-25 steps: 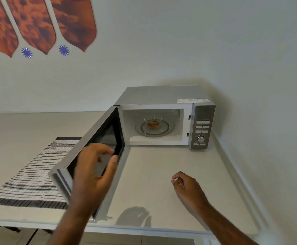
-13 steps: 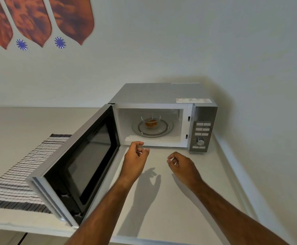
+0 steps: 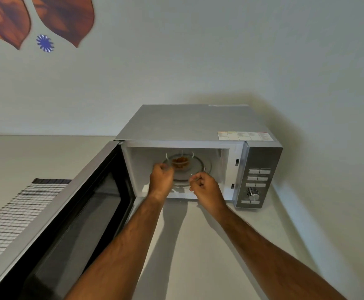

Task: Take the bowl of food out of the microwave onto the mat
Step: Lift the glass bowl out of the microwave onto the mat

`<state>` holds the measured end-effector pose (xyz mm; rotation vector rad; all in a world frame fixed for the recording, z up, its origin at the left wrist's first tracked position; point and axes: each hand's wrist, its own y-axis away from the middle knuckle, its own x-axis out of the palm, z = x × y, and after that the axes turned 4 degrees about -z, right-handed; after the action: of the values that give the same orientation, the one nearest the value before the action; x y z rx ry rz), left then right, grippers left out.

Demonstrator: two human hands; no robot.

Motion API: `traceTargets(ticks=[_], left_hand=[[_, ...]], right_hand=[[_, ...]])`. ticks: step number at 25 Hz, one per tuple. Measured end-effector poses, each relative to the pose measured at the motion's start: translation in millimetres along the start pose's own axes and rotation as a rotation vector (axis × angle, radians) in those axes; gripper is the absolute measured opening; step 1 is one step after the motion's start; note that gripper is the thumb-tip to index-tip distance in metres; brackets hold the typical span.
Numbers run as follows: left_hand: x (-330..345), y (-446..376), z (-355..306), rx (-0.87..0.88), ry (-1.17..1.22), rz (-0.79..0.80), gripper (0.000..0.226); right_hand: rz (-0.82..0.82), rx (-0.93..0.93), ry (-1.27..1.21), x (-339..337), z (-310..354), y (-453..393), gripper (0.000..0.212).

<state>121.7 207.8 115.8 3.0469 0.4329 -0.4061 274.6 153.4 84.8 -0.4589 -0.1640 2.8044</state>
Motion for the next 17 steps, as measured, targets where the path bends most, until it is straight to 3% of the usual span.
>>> traceTargets(ticks=[5, 10, 12, 17], left_hand=[[16, -66, -2, -0.034, -0.087, -0.007, 0.022], [28, -107, 3, 0.017, -0.139, 0.025, 0.039], [31, -117, 6, 0.001, -0.187, 0.032, 0.044], [36, -137, 17, 0.001, -0.246, 0.118, 0.047]], right_hand=[[-0.098, 0.105, -0.136, 21, 2, -59, 0.012], [-0.232, 0.146, -0.171, 33, -6, -104, 0.017], [-0.240, 0.158, -0.193, 37, -7, -117, 0.014], [-0.234, 0.206, -0.144, 39, -8, -147, 0.030]])
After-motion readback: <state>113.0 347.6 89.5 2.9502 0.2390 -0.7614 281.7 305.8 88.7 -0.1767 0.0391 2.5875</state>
